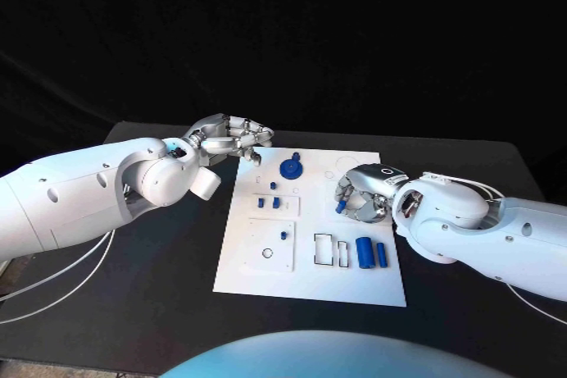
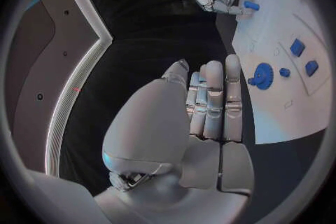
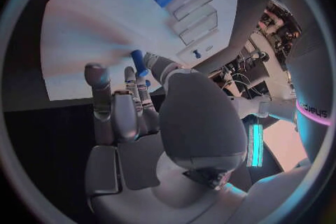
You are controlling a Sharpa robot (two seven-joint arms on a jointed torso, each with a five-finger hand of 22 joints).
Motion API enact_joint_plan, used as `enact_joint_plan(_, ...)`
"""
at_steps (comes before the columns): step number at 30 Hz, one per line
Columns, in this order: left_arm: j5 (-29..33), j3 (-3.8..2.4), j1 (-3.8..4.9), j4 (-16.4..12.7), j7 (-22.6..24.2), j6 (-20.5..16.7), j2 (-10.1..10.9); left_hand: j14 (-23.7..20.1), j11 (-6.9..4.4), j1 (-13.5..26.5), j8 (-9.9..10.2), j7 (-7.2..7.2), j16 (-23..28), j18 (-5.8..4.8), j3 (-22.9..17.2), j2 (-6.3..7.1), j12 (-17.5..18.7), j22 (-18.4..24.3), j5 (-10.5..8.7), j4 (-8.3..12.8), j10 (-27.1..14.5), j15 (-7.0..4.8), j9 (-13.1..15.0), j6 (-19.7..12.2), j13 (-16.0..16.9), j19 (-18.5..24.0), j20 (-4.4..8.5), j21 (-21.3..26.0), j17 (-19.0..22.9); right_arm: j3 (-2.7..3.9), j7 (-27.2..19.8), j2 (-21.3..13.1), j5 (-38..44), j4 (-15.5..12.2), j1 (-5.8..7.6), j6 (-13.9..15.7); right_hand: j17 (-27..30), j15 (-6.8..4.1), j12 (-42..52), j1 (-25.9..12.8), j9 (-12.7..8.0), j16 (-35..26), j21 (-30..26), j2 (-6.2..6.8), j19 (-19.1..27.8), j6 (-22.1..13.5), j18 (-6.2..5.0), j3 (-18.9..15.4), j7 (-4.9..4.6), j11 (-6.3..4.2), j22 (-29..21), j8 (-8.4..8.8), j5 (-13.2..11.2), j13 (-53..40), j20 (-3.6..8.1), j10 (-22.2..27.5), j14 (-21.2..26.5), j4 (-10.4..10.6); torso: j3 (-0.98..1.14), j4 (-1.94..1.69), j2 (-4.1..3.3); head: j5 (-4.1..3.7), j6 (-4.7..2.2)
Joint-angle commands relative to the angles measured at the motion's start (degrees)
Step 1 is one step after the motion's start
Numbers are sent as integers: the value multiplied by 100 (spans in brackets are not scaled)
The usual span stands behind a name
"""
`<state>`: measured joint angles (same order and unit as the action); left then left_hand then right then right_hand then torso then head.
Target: Assemble the parts on the task board
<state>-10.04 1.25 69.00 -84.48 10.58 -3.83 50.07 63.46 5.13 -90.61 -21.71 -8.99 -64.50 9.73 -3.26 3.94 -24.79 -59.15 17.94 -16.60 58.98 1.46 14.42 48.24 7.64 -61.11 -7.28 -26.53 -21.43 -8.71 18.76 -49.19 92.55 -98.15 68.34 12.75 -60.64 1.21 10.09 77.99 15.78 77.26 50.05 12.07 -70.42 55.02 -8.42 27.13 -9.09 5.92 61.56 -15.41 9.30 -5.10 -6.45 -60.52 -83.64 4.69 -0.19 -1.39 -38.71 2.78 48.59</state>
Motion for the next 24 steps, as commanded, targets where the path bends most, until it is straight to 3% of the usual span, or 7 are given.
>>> enact_joint_plan(1,32,-4,4,-16,26,80,-4,-10,13,42,-22,-8,35,56,-27,5,37,5,-25,-3,44,-14,-5,31,-7,-32,-9,20,6,-2,49,18,80,15,-13,-99,1,2,19,-14,-2,33,94,88,-88,106,-3,188,4,-5,64,-48,-27,11,-3,-109,-72,28,1,4,5,2,4)
enact_joint_plan(7,30,-4,4,-17,35,66,-3,-10,11,41,-23,-7,36,56,-32,6,36,6,-26,-1,45,-15,-6,31,-7,-33,-9,22,6,-4,36,59,81,15,-44,-78,11,-39,9,-97,23,44,193,166,-163,240,16,482,57,-59,162,-108,-37,4,34,-345,-86,67,2,8,3,5,16)
enact_joint_plan(19,29,-4,4,-16,27,71,5,-10,11,41,-23,-7,36,56,-32,6,36,6,-26,-1,45,-15,-6,31,-7,-33,-9,22,6,-5,111,85,70,68,-58,130,-27,-54,-16,-195,33,70,236,216,-198,240,28,567,65,-74,207,-111,-53,1,48,-431,-101,113,1,5,3,-9,33)
enact_joint_plan(24,28,-4,4,-13,24,76,4,-10,11,41,-23,-7,36,56,-32,6,36,6,-26,-1,45,-15,-6,31,-7,-33,-9,22,6,-5,139,82,7,85,-59,351,-199,-116,-4,-124,116,174,437,110,-323,395,63,835,143,-147,368,-231,-62,-38,91,-663,-154,68,2,2,6,-12,31)
